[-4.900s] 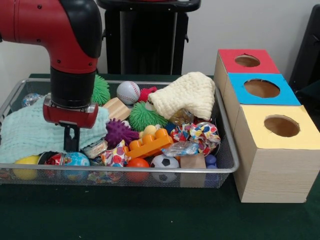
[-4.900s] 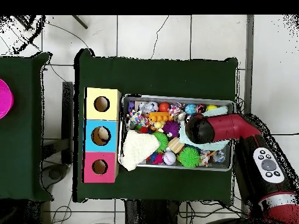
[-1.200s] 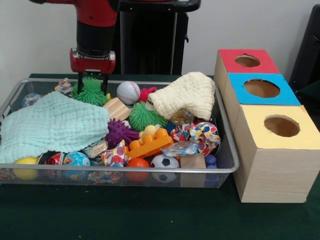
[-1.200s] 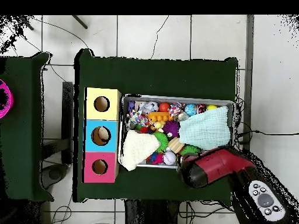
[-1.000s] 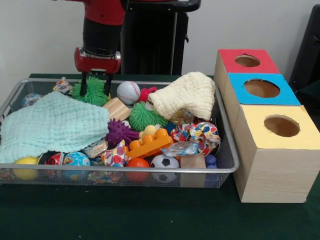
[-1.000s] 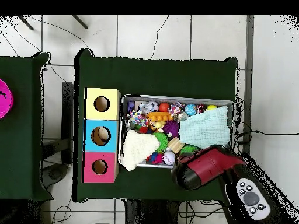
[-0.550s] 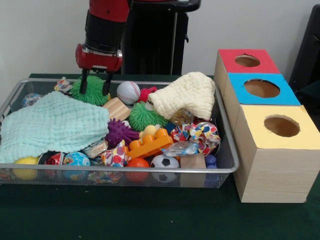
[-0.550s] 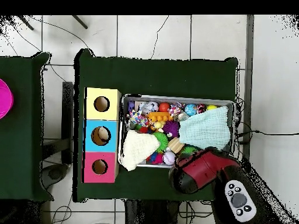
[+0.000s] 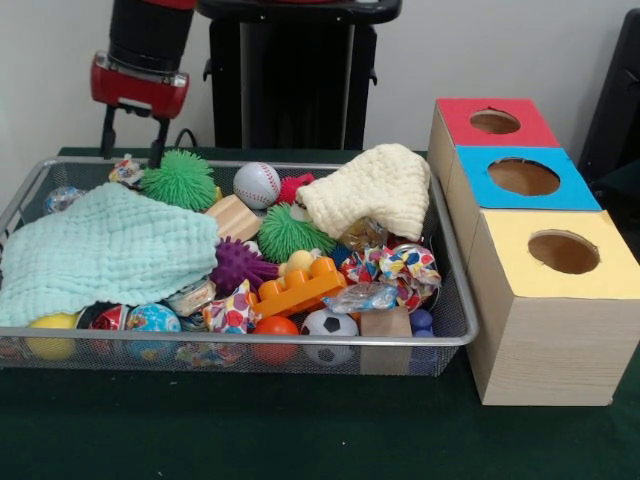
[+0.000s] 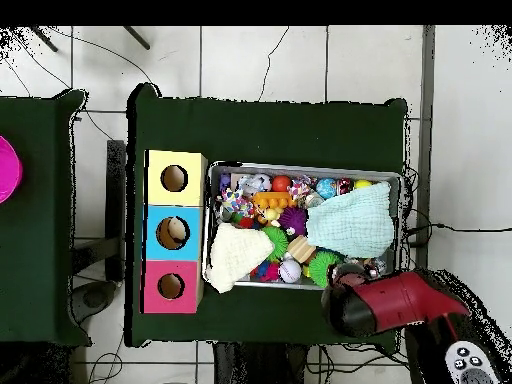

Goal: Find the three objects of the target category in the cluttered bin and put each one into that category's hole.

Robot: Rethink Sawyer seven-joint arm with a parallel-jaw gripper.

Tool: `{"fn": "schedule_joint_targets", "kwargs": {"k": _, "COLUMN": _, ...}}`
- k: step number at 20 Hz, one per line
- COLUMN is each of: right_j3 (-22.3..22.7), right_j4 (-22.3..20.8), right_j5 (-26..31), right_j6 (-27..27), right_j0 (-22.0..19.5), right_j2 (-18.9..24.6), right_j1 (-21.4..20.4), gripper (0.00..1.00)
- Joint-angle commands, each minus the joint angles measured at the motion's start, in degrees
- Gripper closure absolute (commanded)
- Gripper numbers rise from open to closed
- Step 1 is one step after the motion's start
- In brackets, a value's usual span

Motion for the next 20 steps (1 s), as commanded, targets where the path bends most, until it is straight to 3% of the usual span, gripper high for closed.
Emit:
{"fn": "schedule_joint_targets", "kwargs": {"k": 1, "right_j3": 0.6, "right_j4": 3.85, "right_j5": 2.75, "right_j6": -7.89, "right_j0": -1.87, "right_j2": 4.96, "right_j1": -3.87, "gripper": 0.0}}
{"fn": "schedule_joint_targets", "kwargs": {"k": 20, "right_j3": -3.92, "right_j4": 2.19, "right_j5": 2.41, "right_j6": -9.25, "right_j0": -4.15, "right_j2": 7.02, "right_j1": 3.17, "gripper": 0.0}}
